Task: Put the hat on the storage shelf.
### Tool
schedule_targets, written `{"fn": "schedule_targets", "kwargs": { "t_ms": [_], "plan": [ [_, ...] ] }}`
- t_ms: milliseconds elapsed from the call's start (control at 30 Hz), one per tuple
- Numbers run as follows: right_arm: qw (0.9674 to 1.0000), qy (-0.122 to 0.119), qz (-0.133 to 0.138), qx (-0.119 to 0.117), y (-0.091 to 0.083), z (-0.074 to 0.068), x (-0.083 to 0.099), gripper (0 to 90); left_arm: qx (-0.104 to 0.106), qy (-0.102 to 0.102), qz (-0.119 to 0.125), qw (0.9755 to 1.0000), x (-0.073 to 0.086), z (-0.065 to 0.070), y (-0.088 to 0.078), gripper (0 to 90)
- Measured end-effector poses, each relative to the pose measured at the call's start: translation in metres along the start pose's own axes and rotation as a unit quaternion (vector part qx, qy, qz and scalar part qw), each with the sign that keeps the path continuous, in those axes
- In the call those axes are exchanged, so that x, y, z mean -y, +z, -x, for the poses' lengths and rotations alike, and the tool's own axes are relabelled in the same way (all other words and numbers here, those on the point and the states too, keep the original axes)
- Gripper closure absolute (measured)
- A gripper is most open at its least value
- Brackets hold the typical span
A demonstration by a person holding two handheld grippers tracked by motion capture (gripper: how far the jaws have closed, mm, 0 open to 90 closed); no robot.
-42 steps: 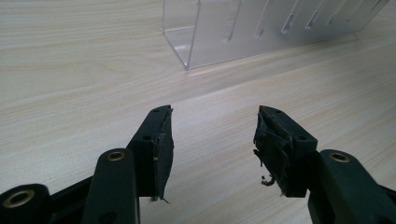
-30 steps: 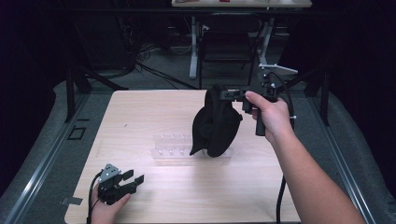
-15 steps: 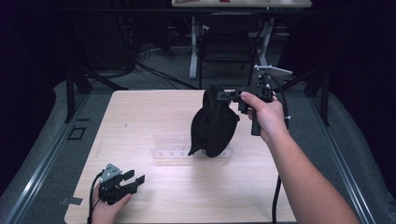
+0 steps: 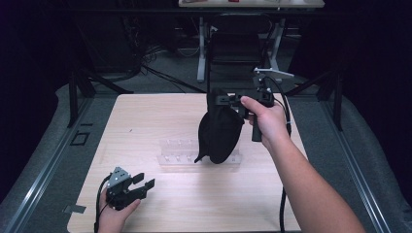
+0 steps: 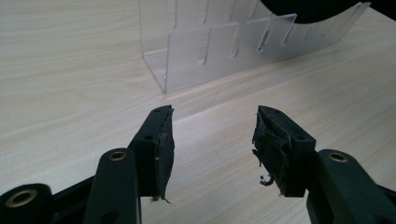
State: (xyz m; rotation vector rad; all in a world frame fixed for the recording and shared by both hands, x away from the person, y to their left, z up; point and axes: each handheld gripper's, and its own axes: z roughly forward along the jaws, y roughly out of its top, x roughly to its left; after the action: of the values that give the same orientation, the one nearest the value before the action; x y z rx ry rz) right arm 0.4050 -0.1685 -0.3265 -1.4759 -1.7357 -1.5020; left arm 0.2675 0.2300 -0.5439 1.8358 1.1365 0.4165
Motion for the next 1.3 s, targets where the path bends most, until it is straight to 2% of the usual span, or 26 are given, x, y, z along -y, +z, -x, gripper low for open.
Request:
{"fn": "schedule_targets", "kwargs": {
  "t_ms": [267,467,533,700,1000,1300],
  "plan": [
    [1.0,0.001,0.002,-0.005,0.006,-0.002,0.002,88.5,0.012,0.028,0.01,0.9995,-0.018,0.014,0.005,49.3],
    [0.9999,0.004,0.002,-0.012,0.01,-0.001,0.002,88.5,0.025,0.036,0.017,0.9989,-0.028,0.025,0.012,49.2],
    [0.9999,0.002,-0.001,-0.013,0.012,-0.001,0.002,88.5,0.032,0.047,0.018,0.9982,-0.036,0.031,0.016,49.2],
    [1.0,-0.001,0.0,-0.01,0.013,-0.002,0.002,88.5,0.042,0.058,0.024,0.9971,-0.049,0.043,0.023,49.7],
    [0.9999,-0.001,0.001,-0.01,0.014,-0.001,0.003,88.5,0.066,0.075,0.03,0.9946,-0.066,0.066,0.034,52.0],
    [0.9999,-0.001,0.001,-0.011,0.015,-0.002,0.003,88.5,0.077,0.079,0.032,0.9934,-0.074,0.078,0.039,51.6]
  ]
}}
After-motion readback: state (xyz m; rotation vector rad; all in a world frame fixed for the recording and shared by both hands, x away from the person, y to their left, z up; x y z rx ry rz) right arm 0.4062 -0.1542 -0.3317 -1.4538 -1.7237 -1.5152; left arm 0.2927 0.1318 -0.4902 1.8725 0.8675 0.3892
